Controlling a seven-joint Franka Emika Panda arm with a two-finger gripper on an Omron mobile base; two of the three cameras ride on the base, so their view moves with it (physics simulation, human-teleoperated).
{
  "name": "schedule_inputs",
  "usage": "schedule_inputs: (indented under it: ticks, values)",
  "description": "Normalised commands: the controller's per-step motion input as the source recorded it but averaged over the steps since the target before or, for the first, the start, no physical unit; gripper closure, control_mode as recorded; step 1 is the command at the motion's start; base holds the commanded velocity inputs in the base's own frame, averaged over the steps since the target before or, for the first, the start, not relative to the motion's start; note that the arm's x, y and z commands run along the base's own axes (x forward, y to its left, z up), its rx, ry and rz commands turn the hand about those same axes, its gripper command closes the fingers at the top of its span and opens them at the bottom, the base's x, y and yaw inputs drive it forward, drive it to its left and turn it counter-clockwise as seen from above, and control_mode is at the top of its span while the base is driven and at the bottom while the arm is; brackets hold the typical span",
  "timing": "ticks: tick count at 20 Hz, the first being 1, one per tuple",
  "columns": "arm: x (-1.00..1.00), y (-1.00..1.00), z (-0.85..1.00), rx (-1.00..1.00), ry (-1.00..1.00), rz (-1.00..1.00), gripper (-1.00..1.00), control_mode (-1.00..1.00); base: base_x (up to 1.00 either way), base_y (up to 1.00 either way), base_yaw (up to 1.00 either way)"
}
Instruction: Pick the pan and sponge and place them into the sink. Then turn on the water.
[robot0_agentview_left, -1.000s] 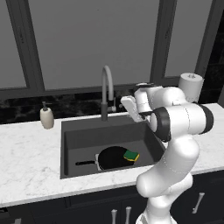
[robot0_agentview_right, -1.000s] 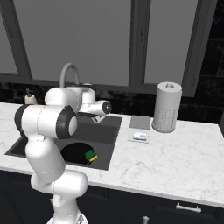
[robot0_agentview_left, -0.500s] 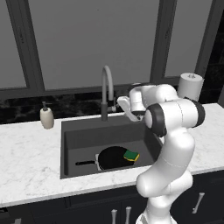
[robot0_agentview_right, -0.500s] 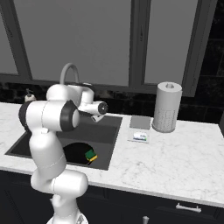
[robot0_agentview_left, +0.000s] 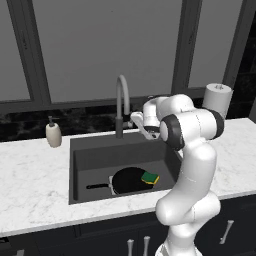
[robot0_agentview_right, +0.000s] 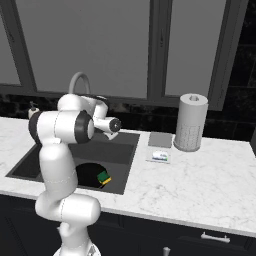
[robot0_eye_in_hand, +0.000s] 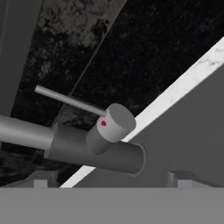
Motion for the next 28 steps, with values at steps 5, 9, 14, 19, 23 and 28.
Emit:
schedule_inputs:
  ticks: [5, 9, 14, 19, 23, 28]
  values:
    - [0.28, 0.0, -0.14, 0.0, 0.0, -0.02, -1.0, -1.0, 0.0, 0.0, 0.0]
    - [0.29, 0.0, -0.08, 0.0, 0.0, -0.01, -1.0, -1.0, 0.0, 0.0, 0.0]
    - [0.32, 0.0, -0.02, 0.0, 0.0, 0.0, -1.0, -1.0, 0.0, 0.0, 0.0]
    - [0.32, 0.0, -0.07, 0.0, 0.0, 0.0, -1.0, -1.0, 0.0, 0.0, 0.0]
    - [0.27, 0.02, -0.13, 0.0, 0.0, 0.0, -1.0, -1.0, 0.0, 0.0, 0.0]
    - [0.23, 0.1, -0.15, 0.0, 0.0, 0.0, 1.0, -1.0, 0.0, 0.0, 0.0]
